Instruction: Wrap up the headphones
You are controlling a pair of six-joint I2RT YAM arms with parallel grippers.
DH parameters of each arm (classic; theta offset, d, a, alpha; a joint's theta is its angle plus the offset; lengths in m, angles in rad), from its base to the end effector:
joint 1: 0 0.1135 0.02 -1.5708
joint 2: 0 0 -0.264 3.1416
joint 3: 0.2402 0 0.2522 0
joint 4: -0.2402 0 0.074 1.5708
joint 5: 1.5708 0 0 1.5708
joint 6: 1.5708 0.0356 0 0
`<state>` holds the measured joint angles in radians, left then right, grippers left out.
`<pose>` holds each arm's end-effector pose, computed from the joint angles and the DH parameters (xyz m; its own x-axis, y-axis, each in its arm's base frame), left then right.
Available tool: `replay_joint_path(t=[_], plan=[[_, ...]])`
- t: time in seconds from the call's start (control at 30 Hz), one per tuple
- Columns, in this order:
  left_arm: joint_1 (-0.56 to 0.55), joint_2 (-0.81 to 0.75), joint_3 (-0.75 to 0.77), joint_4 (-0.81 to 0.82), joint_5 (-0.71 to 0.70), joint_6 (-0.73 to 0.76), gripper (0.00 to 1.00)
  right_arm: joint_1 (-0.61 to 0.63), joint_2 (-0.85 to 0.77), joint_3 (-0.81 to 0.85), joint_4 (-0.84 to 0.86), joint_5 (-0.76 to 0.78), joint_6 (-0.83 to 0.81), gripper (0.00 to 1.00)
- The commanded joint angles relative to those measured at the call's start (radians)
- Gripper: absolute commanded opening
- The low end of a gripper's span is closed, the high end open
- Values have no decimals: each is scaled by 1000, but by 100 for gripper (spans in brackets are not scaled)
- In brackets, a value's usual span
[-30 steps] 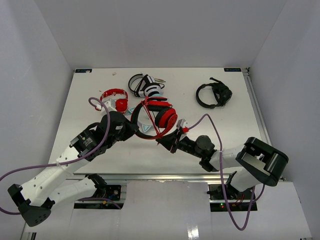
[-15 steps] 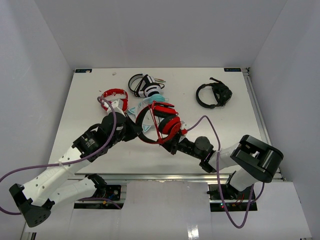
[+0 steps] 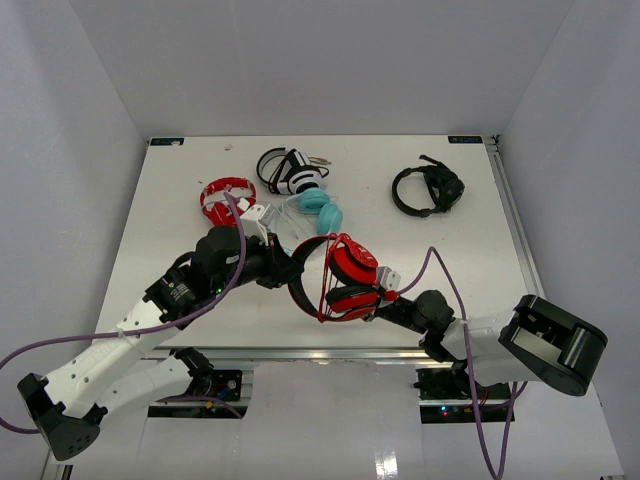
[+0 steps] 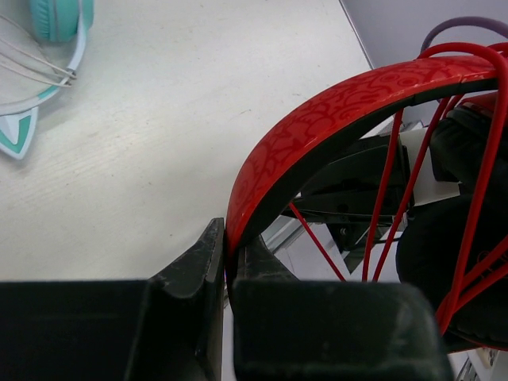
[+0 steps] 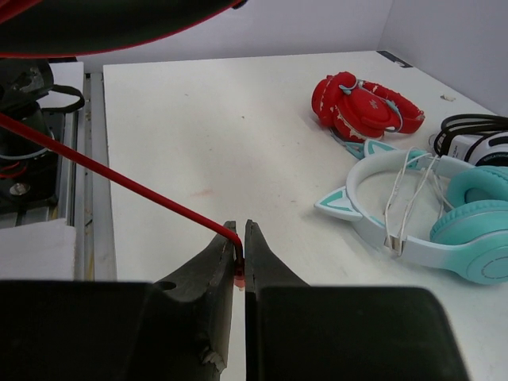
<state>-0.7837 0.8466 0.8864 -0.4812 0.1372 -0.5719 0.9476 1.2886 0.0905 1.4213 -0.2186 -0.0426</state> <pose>0.1285 -0.1349 0.3343 -0.6803 -0.0789 -0.7287 0.4979 0.6798 -0.5385 0.1091 0.1650 0.1848 0.1681 0.1626 -0.9723 -0.9098 0.4053 -0.0895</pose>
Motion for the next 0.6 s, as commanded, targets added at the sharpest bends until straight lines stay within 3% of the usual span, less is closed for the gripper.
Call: replay_joint_path(t=[0.0, 0.2, 0.4, 0.57], plan=[[-25, -23, 6, 91, 285, 4, 0, -23, -26, -28, 467, 93, -126, 8], [-24, 17, -19, 42, 234, 70, 0, -23, -110, -72, 465, 247, -247, 8], [-25, 115, -50, 42, 189, 88, 0, -23, -111, -84, 465, 196, -333, 8], [-24, 149, -58, 21, 113, 98, 0, -24, -87, -81, 464, 278, -414, 8]])
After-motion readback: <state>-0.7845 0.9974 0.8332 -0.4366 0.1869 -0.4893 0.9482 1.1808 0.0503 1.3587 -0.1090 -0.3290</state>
